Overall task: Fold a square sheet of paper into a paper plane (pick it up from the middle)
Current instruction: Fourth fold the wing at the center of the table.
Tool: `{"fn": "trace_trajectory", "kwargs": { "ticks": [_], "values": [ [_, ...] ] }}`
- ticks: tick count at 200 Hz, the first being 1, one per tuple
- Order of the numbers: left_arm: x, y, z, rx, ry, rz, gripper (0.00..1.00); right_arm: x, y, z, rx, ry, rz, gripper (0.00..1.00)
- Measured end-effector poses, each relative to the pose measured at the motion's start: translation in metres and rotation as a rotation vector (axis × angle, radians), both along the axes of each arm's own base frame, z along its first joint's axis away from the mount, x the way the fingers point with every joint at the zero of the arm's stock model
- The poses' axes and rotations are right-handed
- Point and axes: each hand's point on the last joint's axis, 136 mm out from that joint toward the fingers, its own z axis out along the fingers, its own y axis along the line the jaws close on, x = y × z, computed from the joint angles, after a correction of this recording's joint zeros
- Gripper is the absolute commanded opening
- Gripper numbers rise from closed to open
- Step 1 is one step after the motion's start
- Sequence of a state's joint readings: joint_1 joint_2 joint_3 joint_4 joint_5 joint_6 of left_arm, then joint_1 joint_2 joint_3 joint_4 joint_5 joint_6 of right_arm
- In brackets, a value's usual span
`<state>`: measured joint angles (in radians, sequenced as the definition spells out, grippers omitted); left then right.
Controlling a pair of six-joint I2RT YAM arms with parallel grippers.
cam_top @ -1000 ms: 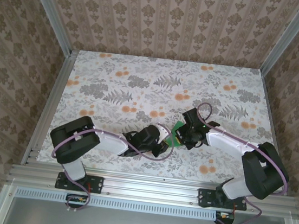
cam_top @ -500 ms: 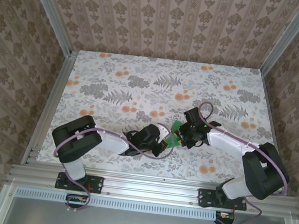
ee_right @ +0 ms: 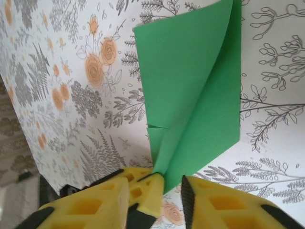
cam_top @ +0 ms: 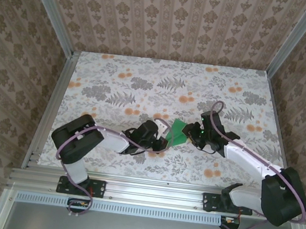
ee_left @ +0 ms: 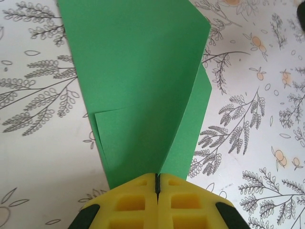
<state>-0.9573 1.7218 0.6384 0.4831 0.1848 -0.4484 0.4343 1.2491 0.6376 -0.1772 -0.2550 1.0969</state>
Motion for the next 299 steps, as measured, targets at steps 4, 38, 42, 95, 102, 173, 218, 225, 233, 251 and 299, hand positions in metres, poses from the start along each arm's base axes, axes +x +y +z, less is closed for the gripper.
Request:
{"fn": "trace_trajectory", "kwargs": {
  "ticks": [4, 38, 42, 95, 102, 173, 218, 225, 233, 251, 299],
  "values": [
    [0.001, 0.001, 0.0, -0.003, 0.005, 0.004, 0.0, 0.0, 0.001, -0.002, 0.001, 0.005, 0.004, 0.24],
    [0.002, 0.003, 0.0, -0.031, 0.041, 0.013, 0.0, 0.002, 0.01, -0.028, -0.014, 0.041, 0.07, 0.15],
    [0.002, 0.003, 0.0, -0.035, 0.044, 0.013, 0.0, 0.002, 0.011, -0.033, -0.018, 0.051, 0.074, 0.14],
    [0.002, 0.002, 0.001, -0.057, 0.067, 0.013, 0.0, 0.007, 0.02, -0.064, -0.033, 0.112, 0.114, 0.13],
    [0.002, 0.002, 0.001, -0.058, 0.069, 0.013, 0.01, 0.009, 0.022, -0.064, -0.029, 0.107, 0.115, 0.14],
    [0.003, 0.004, 0.002, -0.066, 0.08, 0.01, 0.04, 0.021, 0.029, -0.061, -0.004, 0.06, 0.12, 0.16],
    [0.006, 0.006, 0.003, -0.09, 0.124, 0.02, 0.19, 0.021, 0.028, -0.063, -0.011, 0.064, 0.121, 0.17],
    [0.006, 0.006, 0.004, -0.096, 0.136, 0.023, 0.22, 0.02, 0.028, -0.064, -0.012, 0.066, 0.121, 0.17],
    [0.006, 0.007, 0.005, -0.104, 0.148, 0.025, 0.25, 0.02, 0.027, -0.065, -0.014, 0.068, 0.122, 0.17],
    [0.007, 0.006, 0.012, -0.128, 0.165, 0.023, 0.32, 0.019, 0.026, -0.069, -0.027, 0.074, 0.123, 0.17],
    [0.023, 0.008, 0.053, -0.233, 0.167, 0.061, 0.38, 0.016, 0.023, -0.073, -0.042, 0.082, 0.125, 0.16]
  ]
}}
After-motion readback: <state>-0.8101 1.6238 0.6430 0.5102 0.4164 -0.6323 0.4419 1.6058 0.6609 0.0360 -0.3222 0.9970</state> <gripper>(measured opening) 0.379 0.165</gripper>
